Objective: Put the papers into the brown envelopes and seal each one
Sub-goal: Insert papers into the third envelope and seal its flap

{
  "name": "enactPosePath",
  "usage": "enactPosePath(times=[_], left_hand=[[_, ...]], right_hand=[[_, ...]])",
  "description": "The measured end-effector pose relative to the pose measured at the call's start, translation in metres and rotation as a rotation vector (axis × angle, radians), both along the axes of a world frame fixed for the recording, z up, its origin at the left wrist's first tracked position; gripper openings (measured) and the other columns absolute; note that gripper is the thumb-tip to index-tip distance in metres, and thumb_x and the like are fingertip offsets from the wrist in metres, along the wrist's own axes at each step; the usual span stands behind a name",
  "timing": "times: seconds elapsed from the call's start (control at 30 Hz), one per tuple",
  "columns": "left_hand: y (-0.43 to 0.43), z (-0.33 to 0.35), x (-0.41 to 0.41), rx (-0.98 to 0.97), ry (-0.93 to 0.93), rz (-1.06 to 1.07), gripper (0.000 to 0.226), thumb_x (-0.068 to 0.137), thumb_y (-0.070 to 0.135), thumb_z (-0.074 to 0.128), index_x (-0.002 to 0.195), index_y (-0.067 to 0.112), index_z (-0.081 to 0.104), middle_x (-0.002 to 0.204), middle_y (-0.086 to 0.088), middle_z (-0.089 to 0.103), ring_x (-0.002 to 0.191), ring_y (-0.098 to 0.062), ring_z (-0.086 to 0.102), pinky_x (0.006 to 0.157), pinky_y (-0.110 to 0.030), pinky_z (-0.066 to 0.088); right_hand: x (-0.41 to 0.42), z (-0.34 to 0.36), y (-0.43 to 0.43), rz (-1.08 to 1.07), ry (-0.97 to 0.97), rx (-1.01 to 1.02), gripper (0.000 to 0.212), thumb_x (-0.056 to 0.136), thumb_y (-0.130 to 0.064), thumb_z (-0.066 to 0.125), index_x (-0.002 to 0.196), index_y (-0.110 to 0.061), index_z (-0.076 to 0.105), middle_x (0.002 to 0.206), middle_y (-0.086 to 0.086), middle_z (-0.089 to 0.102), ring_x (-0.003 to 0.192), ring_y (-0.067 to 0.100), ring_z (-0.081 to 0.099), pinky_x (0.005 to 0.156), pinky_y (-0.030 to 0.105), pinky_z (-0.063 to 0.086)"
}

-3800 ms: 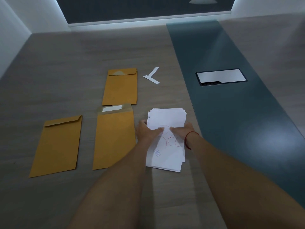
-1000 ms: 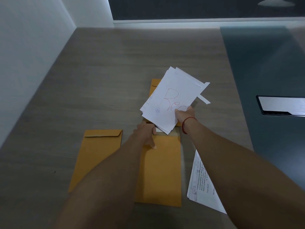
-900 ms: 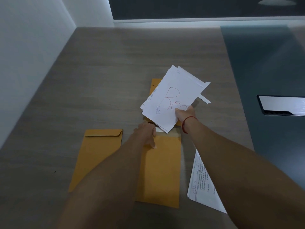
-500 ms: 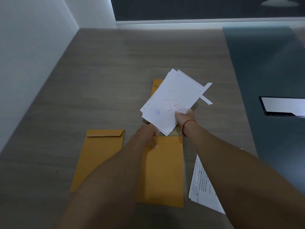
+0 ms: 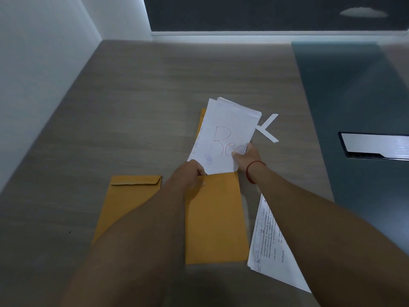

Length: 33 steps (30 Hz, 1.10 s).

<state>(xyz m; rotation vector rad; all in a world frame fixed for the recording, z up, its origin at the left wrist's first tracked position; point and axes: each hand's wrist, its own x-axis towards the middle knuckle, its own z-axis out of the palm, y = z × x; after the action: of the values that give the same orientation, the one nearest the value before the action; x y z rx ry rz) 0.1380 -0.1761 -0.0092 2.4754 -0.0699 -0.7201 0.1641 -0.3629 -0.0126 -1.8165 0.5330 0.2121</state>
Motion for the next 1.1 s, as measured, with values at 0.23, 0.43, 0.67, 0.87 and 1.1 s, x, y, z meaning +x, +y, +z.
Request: enactPosePath(times=[0.23,0.43,0.67,0.87,1.1], left_hand=[[-0.003,0.000,0.010,0.064,-0.025,-0.048,0.013,0.088,0.019,0.066,0.079,0.013,0.060,0.092,-0.005,0.060,0.083,-0.020,0.057,0.078,-0.030,0.049],[-0.005,-0.005,0.016,0.037,0.004,-0.052,0.022,0.093,0.027,0.059,0.077,0.013,0.051,0.082,-0.007,0.049,0.073,-0.020,0.045,0.068,-0.030,0.041],[-0.001,-0.018,0.014,0.012,-0.109,0.048,0.027,0.095,0.025,0.054,0.070,0.018,0.045,0.075,0.003,0.050,0.070,-0.015,0.047,0.067,-0.028,0.041],[-0.010,-0.010,0.014,-0.076,-0.125,0.024,0.037,0.092,0.006,0.055,0.062,0.020,0.040,0.066,0.006,0.042,0.068,-0.015,0.042,0.061,-0.023,0.035],[-0.014,-0.007,0.009,-0.086,-0.210,-0.024,0.016,0.096,0.014,0.053,0.082,0.008,0.052,0.085,-0.009,0.051,0.078,-0.019,0.046,0.072,-0.030,0.038]], right_hand=[[0.001,-0.001,0.002,0.106,-0.002,-0.144,0.036,0.092,-0.006,0.054,0.127,-0.004,0.048,0.132,0.011,0.054,0.122,0.027,0.051,0.097,0.029,0.040],[0.001,-0.001,0.002,0.241,0.031,-0.219,0.040,0.092,-0.008,0.053,0.131,-0.007,0.044,0.136,0.011,0.051,0.125,0.028,0.048,0.103,0.036,0.040],[-0.002,0.002,0.001,0.347,0.106,-0.150,0.047,0.082,-0.004,0.068,0.126,-0.003,0.054,0.129,0.014,0.059,0.119,0.030,0.057,0.102,0.041,0.047],[0.022,0.020,0.007,0.201,-0.012,-0.138,0.040,0.088,-0.010,0.059,0.127,-0.006,0.054,0.128,0.012,0.060,0.118,0.030,0.056,0.101,0.041,0.047],[0.008,0.000,-0.003,0.347,0.127,-0.302,0.047,0.088,-0.013,0.059,0.133,-0.005,0.048,0.133,0.014,0.055,0.122,0.031,0.052,0.102,0.039,0.045]])
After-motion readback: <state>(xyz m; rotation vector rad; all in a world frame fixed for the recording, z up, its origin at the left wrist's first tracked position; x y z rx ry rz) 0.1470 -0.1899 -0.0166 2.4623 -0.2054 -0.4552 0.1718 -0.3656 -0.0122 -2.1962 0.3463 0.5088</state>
